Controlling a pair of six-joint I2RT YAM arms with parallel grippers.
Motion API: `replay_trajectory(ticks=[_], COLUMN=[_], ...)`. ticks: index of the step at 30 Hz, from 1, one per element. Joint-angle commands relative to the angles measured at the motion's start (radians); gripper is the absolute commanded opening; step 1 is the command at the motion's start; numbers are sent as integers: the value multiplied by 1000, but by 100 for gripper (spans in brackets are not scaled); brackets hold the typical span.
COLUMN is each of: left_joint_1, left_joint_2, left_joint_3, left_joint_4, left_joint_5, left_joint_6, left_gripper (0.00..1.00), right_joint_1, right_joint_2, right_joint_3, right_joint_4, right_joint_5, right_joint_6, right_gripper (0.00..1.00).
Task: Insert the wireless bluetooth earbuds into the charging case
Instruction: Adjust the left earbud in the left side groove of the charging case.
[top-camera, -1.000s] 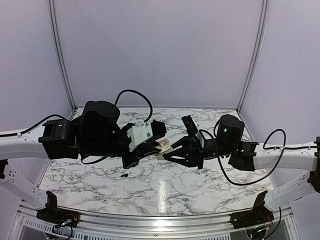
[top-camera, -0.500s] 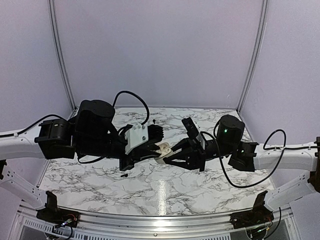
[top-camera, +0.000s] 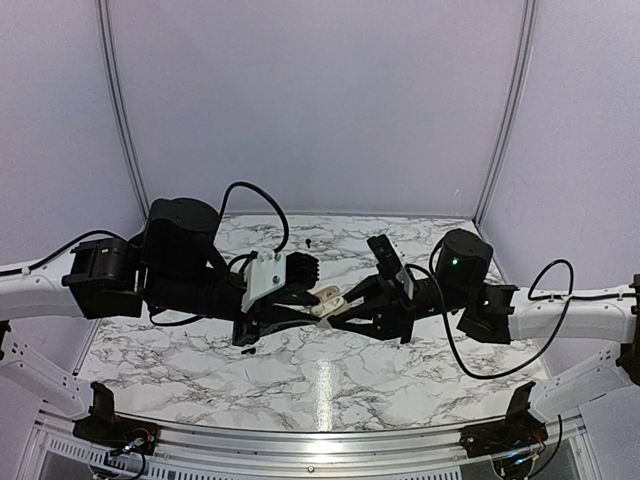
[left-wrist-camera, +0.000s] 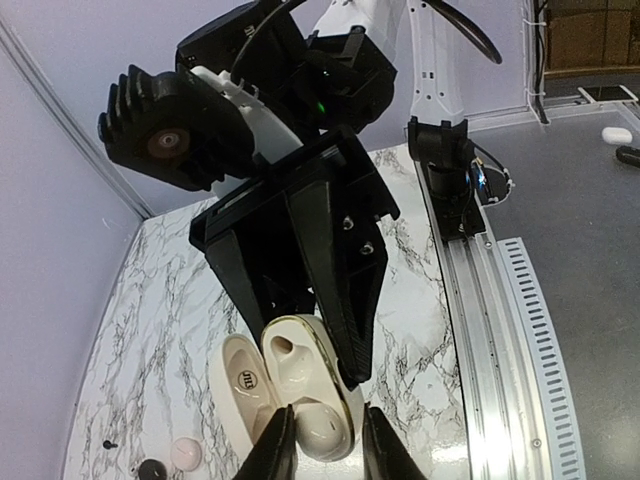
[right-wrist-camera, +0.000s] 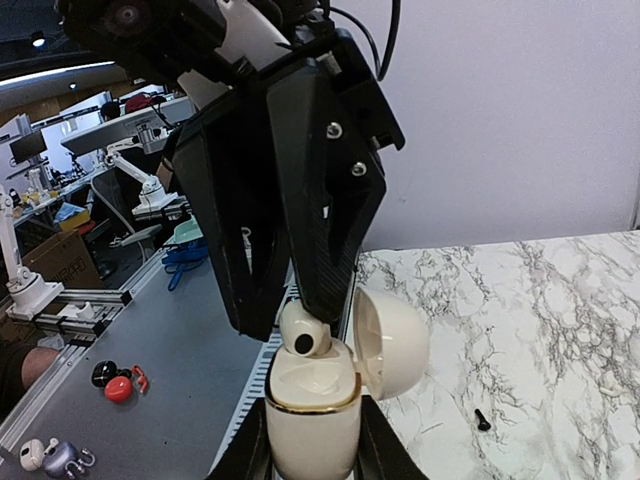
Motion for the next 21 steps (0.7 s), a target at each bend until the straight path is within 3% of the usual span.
replay_trajectory(ticks=[1,10,21], left_joint_1=[-6,-6,-4], left_joint_2=[-25,-23,-66], left_joint_3=[-8,10,-15], left_joint_4=[-17,-12,47], left_joint_5=[64,28,-70], left_joint_6=[-7,-29,-63], left_gripper=[28,40,44], right_joint_1=[-3,-4,-2], right_joint_2=[-33,-33,-6], right_joint_3=[10,6,-6], right_joint_4=[58,75,120], right_joint_5=[23,20,10], right_joint_6=[-18,-13,19], right_gripper=[0,0,0])
